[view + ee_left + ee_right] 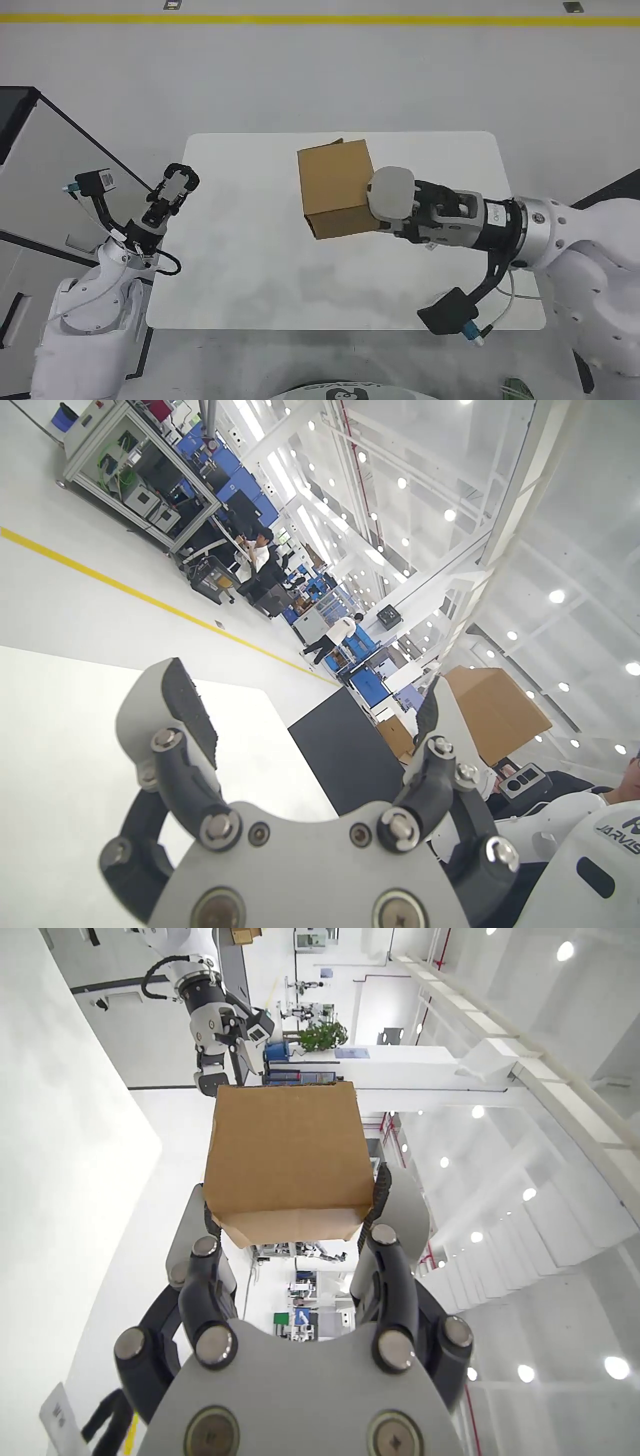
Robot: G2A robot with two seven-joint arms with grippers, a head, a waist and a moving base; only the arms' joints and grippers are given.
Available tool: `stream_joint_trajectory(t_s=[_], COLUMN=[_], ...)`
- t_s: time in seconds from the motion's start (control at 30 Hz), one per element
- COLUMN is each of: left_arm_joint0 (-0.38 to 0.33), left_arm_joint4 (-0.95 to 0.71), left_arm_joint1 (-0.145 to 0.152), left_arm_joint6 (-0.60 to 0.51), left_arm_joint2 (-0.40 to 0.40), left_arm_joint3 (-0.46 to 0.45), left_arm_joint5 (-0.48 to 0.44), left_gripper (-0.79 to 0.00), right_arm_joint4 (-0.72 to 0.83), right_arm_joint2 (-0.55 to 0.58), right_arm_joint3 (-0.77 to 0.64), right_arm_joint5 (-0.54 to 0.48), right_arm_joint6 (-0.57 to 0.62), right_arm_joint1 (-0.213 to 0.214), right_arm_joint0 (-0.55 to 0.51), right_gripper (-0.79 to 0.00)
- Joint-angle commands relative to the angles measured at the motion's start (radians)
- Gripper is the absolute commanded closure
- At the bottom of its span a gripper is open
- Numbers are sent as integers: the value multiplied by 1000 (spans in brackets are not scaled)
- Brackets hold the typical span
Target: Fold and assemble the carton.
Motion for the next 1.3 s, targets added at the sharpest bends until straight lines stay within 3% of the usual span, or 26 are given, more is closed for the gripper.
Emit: stream_joint_trajectory(t_s=[0.0,0.17,0.23,0.4,0.63,1.0,1.27], left_arm_joint0=[0,0,0,0,0,0,0], left_arm_joint4=[0,0,0,0,0,0,0], left_arm_joint1=[0,0,0,0,0,0,0], left_arm_joint6=[0,0,0,0,0,0,0], left_arm_joint2=[0,0,0,0,0,0,0], left_arm_joint3=[0,0,0,0,0,0,0], left_arm_joint5=[0,0,0,0,0,0,0], left_gripper=[-785,-785,-785,-785,-785,-785,-785], right_arm_joint4=[2,-7,-121,-277,-332,-334,-390], right_arm_joint2=[0,2,-28,-33,-29,-32,-35], right_arm_joint3=[0,0,0,0,0,0,0], right_arm_joint5=[-2,0,-19,113,314,338,510], right_arm_joint6=[2,9,-49,-108,-108,-101,-117], right_arm_joint1=[0,0,12,26,31,30,32], right_arm_joint0=[0,1,23,43,7,6,15], right_gripper=[0,0,0,0,0,0,0])
